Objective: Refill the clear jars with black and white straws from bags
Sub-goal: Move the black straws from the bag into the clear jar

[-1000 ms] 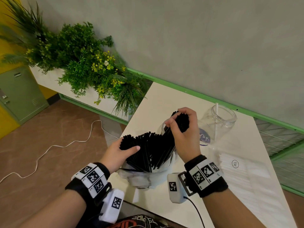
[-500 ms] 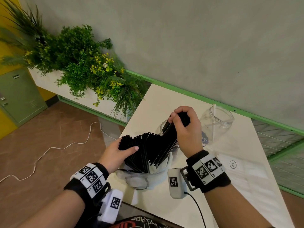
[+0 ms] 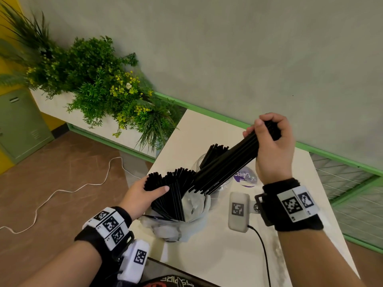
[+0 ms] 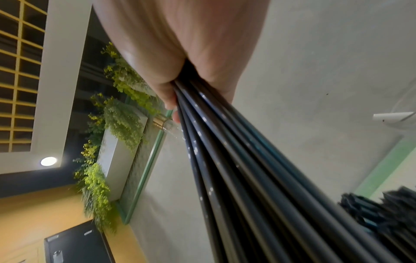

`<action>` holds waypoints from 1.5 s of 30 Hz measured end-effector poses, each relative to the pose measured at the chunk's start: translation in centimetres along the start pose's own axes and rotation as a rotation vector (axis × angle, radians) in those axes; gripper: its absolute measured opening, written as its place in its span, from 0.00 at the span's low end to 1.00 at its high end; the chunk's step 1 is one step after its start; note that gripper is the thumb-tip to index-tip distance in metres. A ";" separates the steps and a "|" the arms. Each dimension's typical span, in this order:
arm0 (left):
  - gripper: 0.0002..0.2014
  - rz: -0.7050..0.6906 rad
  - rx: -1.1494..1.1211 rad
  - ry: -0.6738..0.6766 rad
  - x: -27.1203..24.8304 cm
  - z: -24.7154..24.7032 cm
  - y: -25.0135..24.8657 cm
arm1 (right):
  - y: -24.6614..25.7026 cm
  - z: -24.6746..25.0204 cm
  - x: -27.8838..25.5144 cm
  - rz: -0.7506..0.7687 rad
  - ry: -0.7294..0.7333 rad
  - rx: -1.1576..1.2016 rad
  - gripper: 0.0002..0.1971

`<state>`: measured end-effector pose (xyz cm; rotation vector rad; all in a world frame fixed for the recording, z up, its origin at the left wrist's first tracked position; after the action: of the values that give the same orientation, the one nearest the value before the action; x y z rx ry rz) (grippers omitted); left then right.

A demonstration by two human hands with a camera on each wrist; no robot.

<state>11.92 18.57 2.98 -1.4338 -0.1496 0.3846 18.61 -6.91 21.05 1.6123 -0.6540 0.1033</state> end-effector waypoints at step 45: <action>0.10 0.016 0.021 -0.011 0.0 0.7 -0.1 | -1.7 -2.2 -3.8 0.560 0.111 -0.339 0.09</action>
<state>11.69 19.20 3.16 -1.4128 -0.1424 0.4064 16.91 -3.53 18.27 1.0592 -0.9653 0.4640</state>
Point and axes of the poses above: each hand's wrist, its own x-axis towards the middle knuckle, its own z-axis out of the back of the hand, y = z × x, the point moved 3 cm from there along x, towards the middle knuckle, and after that the axes turned 11 degrees about -y, right-handed, at the moved point
